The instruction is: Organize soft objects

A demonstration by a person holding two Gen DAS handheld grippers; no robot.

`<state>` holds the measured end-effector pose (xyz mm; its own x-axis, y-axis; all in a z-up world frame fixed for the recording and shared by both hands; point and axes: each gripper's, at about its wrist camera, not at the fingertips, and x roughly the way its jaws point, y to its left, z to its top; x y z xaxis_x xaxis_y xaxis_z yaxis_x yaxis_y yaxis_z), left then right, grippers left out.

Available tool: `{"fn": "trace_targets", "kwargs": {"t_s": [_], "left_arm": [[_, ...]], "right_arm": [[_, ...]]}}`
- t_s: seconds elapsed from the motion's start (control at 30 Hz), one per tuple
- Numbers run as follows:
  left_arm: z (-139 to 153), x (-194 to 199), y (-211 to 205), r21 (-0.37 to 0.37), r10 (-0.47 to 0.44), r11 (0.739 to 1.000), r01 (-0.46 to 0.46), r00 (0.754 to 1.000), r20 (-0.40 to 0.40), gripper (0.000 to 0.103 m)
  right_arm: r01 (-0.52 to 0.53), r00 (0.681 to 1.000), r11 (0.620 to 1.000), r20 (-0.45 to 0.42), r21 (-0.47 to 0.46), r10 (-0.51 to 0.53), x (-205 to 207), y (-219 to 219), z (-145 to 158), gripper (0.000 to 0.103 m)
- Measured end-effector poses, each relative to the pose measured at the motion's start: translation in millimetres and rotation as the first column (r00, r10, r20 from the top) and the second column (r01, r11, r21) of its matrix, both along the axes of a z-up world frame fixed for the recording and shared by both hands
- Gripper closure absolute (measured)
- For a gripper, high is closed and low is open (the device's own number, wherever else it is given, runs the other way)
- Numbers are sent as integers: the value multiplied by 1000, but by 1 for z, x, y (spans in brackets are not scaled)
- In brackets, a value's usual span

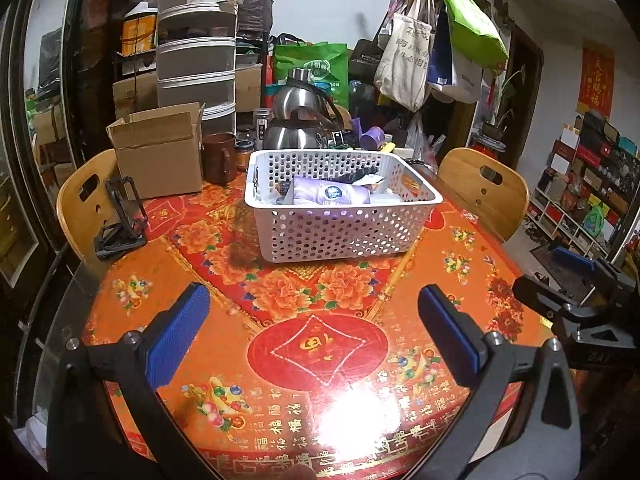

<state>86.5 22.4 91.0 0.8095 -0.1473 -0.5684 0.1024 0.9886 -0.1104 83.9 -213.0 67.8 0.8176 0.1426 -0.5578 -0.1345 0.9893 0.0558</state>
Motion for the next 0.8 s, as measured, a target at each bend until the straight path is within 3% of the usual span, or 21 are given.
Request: {"fn": "trace_targets", "kwargs": {"t_s": [0.8], "left_arm": [[-4, 7, -1, 16, -7, 1000, 7, 1000, -23, 0]], "right_arm": [[-1, 1000, 1000, 3, 8, 1, -4, -1, 4, 0]]}}
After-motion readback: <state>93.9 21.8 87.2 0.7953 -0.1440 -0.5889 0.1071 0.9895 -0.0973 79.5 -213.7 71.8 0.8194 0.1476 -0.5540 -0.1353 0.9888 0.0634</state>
